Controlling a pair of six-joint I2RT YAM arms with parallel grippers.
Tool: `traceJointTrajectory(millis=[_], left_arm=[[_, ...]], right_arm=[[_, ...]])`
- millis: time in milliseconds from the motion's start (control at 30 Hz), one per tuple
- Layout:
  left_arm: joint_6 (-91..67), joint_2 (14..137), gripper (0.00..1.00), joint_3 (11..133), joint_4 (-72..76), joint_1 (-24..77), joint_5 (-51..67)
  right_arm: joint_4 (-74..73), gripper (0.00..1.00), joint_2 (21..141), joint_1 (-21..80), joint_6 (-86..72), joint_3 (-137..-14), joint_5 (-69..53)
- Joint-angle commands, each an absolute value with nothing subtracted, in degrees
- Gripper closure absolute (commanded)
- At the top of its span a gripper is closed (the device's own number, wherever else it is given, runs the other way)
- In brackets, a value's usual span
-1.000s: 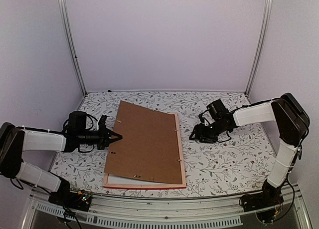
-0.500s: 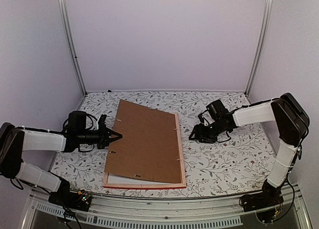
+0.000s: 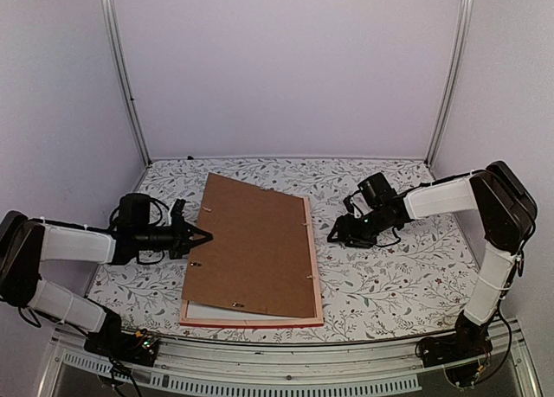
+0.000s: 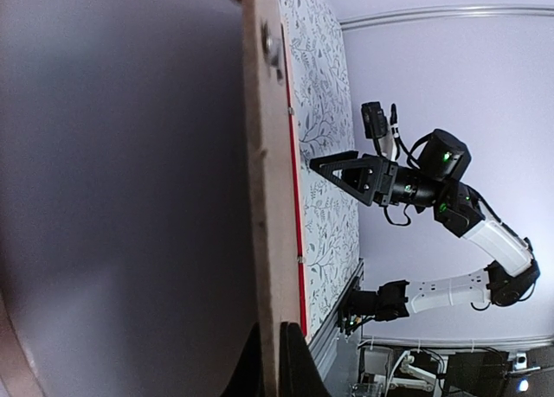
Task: Put the photo into the frame
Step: Place the backboard on the frame body.
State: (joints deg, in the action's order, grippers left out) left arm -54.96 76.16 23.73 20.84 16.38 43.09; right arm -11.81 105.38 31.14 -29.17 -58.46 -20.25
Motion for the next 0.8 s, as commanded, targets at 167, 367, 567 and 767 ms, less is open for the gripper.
traceJointTrajectory(millis=[167,367,567,767], left_arm=[[-51.3,77.9,1.0,22.9,23.8,17.1,39.1],[-51.3,78.6,0.87,22.6,23.3,17.6,38.7],[-49.1,78.4,0.61,23.7,18.4,17.7,37.1],[-45.8,78.1,0.43,25.7,12.0,18.1,35.1]], right_arm=[[-14.0,0.33,108.4,32.4,-29.6,-58.4,-20.1],[-13.6,0.32,108.8,32.6,-29.9,-58.1,-20.1],[-13.6,0.32,108.9,32.5,-29.9,-58.1,-20.2],[-13.3,0.32,109.3,32.6,-30.0,-58.0,-20.5]])
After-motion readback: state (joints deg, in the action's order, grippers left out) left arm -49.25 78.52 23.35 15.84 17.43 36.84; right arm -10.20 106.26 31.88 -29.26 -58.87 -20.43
